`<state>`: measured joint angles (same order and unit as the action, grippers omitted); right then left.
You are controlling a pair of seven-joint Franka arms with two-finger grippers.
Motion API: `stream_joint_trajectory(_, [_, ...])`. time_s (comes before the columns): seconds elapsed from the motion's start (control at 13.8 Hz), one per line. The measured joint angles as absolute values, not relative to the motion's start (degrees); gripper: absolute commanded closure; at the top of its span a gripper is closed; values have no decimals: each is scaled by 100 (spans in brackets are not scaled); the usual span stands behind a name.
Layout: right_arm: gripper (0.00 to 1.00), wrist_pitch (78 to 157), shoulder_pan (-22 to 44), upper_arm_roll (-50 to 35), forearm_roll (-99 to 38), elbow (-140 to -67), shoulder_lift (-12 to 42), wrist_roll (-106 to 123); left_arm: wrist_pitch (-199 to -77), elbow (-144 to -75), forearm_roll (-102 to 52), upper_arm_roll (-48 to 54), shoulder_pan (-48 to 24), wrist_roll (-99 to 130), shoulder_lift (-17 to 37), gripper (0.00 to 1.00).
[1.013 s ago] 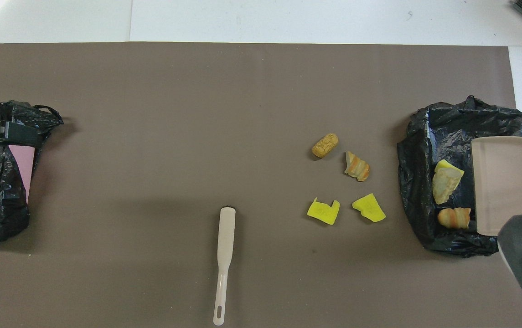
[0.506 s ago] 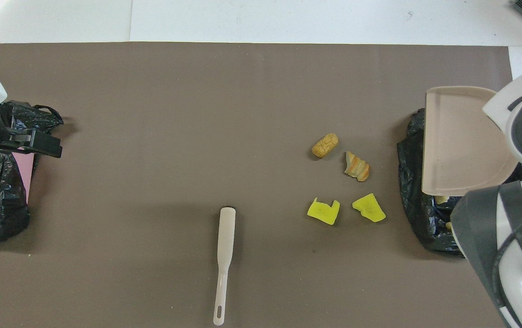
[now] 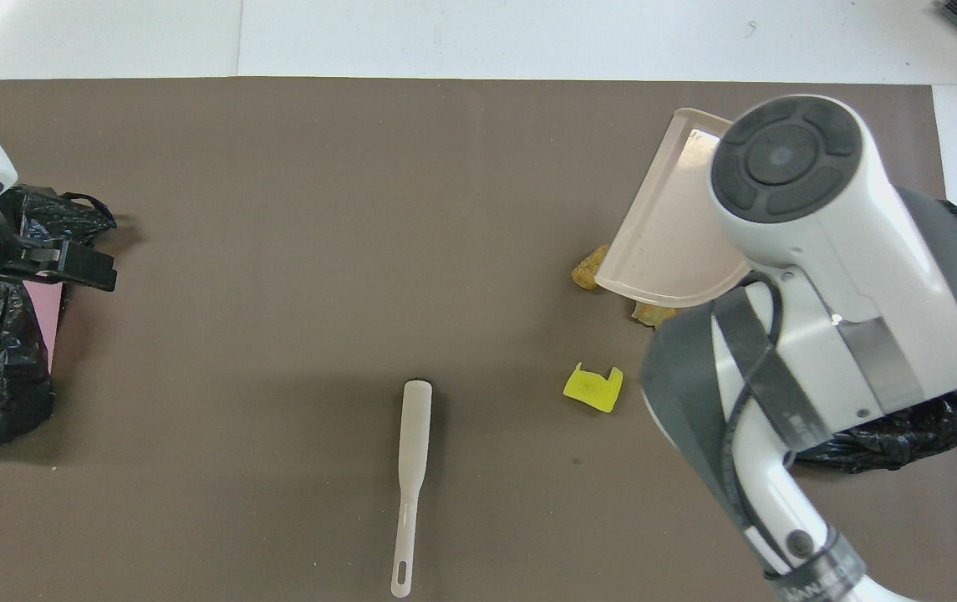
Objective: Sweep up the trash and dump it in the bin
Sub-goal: 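Bring the emptied dustpan back to the table center with the right gripper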
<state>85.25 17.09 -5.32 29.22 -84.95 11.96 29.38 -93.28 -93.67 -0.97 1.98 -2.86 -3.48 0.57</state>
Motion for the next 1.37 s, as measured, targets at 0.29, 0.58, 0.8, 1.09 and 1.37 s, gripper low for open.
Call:
stream_joint_trajectory(0.29, [100,8505,2080,-531,2117,-7546,2099,1104,-9286,-9367,-97,198,-286,-348,57,0])
stream_joint_trajectory(0.58, [100,8587,2462,-539,1401,-6787,2863,-782,-9284,-9367,-97,198,-286,-348,57,0])
stream_joint_trajectory(0.8, [100,9050,2704,-547,968,-6576,3287,-2026,-9283,-9367,-103,198,-286,-348,57,0])
stream_joint_trajectory(1.09, [100,9915,3262,-551,713,-6541,3889,-3570,-9262,-9367,-106,200,-286,-348,55,0])
stream_joint_trajectory(1.37, [100,10376,3494,-551,473,-6488,4168,-4442,-9250,-9368,-107,206,-286,-348,54,0])
